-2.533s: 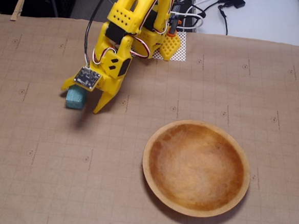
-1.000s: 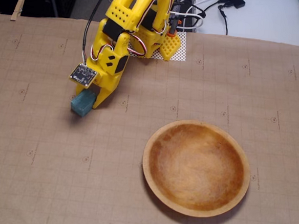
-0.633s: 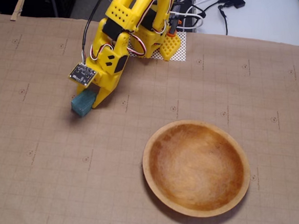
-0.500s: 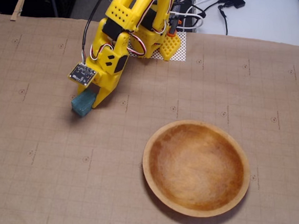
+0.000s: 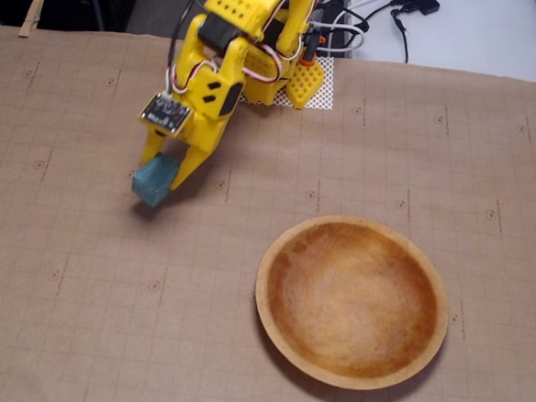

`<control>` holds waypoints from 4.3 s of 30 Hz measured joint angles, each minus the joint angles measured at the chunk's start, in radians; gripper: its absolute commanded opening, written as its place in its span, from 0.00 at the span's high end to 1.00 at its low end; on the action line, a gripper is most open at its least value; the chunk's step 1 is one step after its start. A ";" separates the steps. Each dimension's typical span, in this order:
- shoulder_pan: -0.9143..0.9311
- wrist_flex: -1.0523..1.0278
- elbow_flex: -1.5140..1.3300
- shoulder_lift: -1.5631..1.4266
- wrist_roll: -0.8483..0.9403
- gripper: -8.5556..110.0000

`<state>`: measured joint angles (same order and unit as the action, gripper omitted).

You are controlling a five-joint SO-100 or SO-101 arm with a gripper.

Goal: Grasp a blue block and put it in the bowl.

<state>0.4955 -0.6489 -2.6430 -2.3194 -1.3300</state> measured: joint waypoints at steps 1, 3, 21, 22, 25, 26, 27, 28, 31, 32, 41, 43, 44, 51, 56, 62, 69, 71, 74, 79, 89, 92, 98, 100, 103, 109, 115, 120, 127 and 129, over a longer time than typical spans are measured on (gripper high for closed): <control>-0.011 -0.029 0.012 -0.026 -0.003 0.95; -0.025 -0.094 0.043 -0.089 -0.021 0.95; -0.374 -0.630 0.518 -0.311 -0.209 0.95; -0.391 -0.650 0.537 -0.314 -0.216 0.95; -0.476 -0.701 0.589 -0.318 -0.239 0.95; -0.497 -0.709 0.595 -0.318 -0.245 0.95; -0.522 -0.713 0.600 -0.318 -0.252 0.95; -0.546 -0.713 0.601 -0.318 -0.258 0.95; -0.638 -0.713 0.601 -0.318 -0.267 0.95; -0.672 -0.713 0.601 -0.318 -0.267 0.95; -0.900 -0.713 0.601 -0.295 -0.267 0.95; -0.937 -0.713 0.601 -0.256 -0.267 0.95; -0.957 -0.710 0.601 -0.233 -0.267 0.95; -0.994 -0.548 0.601 -0.078 -0.267 0.95; -0.951 -0.436 0.601 0.055 -0.267 0.95; -0.834 -0.334 0.664 0.199 -0.267 0.95; -0.772 -0.310 0.778 0.370 -0.267 0.95; -0.761 -0.310 0.815 0.420 -0.281 0.95; -0.759 -0.310 0.870 0.480 -0.296 0.95; -0.764 -0.310 0.971 0.606 -0.299 0.95; -0.844 -0.310 1.150 0.825 -0.302 0.95; -0.861 -0.310 1.178 0.885 -0.304 0.95; -0.856 -0.310 1.187 0.951 -0.311 0.95; -0.857 -0.310 1.187 0.959 -0.311 0.95; -0.857 -0.310 1.187 0.960 -0.311 0.95; -0.841 -0.310 1.187 1.003 -0.311 0.95; -0.847 -0.310 1.187 1.023 -0.311 0.94; -0.845 -0.310 1.187 1.028 -0.311 0.89; -0.845 -0.310 1.187 1.058 -0.311 0.74; -0.845 -0.310 1.187 1.058 -0.311 0.71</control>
<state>-0.3497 -0.9587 -1.4557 -1.2609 -1.6414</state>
